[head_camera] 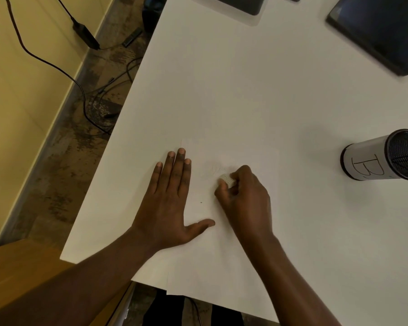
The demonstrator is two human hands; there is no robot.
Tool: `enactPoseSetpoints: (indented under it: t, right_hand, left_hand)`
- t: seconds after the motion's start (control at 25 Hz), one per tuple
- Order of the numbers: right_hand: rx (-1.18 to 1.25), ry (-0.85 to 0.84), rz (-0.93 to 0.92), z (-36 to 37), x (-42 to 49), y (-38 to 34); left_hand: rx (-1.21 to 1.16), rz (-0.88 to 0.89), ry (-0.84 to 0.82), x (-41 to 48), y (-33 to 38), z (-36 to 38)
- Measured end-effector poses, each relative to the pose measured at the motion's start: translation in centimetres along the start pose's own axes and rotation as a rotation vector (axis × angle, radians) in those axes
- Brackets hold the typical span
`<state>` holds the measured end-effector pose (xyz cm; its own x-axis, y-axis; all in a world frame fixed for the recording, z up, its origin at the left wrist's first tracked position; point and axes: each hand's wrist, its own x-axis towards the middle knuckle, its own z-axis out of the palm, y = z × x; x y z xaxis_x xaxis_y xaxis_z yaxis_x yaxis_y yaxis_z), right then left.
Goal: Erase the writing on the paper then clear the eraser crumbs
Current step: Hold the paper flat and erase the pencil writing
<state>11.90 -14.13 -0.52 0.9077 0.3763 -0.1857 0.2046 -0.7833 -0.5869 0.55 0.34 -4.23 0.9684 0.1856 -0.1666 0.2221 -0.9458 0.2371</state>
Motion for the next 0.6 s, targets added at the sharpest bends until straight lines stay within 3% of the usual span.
enactPoseSetpoints:
  t: [0.16,0.36,0.52,0.6]
  right_hand:
    - [-0.002,-0.104,-0.138,1.5,-3.0,-2.1]
    - [-0.005,0.040,0.073,-1.1,0.1,0.8]
    - [-0.003,-0.090,-0.070,1.0,-3.2,-1.3]
    - [-0.005,-0.011,0.026,-0.3,-1.2,0.9]
  left_hand:
    - [-0.014,0.020,0.012,0.0,-0.2,0.1]
    - [-0.012,0.009,-0.001,-0.1,-0.1,-0.1]
    - [-0.015,0.015,0.014,-0.1,-0.1,0.0]
    - [-0.006,0.013,0.008,0.0,-0.1,0.0]
